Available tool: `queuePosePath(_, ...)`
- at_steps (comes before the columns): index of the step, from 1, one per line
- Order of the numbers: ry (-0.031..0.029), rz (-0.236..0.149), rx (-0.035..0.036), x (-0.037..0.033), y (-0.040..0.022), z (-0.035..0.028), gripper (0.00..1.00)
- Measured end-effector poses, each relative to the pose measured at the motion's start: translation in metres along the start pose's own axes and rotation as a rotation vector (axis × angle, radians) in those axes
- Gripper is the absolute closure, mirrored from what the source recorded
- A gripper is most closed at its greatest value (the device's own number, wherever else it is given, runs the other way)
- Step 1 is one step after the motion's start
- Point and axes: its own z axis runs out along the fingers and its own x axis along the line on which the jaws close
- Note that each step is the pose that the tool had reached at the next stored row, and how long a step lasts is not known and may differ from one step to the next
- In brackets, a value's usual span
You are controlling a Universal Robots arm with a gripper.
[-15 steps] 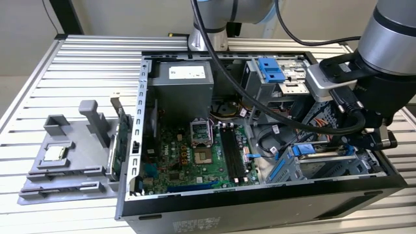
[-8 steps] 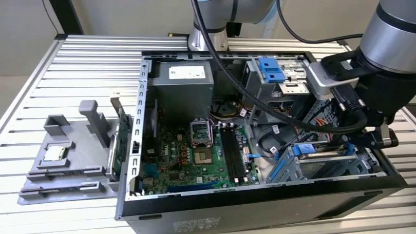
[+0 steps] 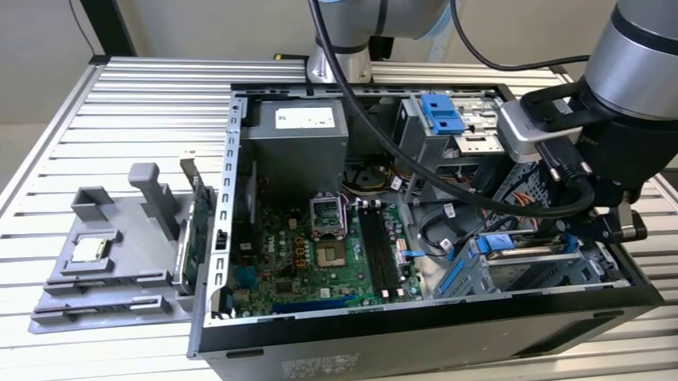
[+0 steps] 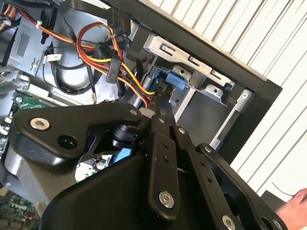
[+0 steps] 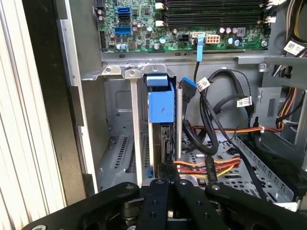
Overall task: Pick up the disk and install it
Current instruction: 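Insert the first disk wire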
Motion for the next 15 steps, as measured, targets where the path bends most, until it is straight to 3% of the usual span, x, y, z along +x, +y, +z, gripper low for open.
queuePosePath(9, 0.0021, 0.003, 0.0, 0.0001, 0.0021, 0.006, 1.0)
queuePosePath(11, 0.0, 0.004, -0.0002, 0.0008, 0.0022, 0.0061, 1.0)
queuePosePath(13, -0.0088, 0.007, -0.0005, 0.001, 0.0015, 0.0029, 1.0)
queuePosePath(15, -0.0103, 0.008, -0.0006, 0.0017, -0.0003, -0.0053, 1.0)
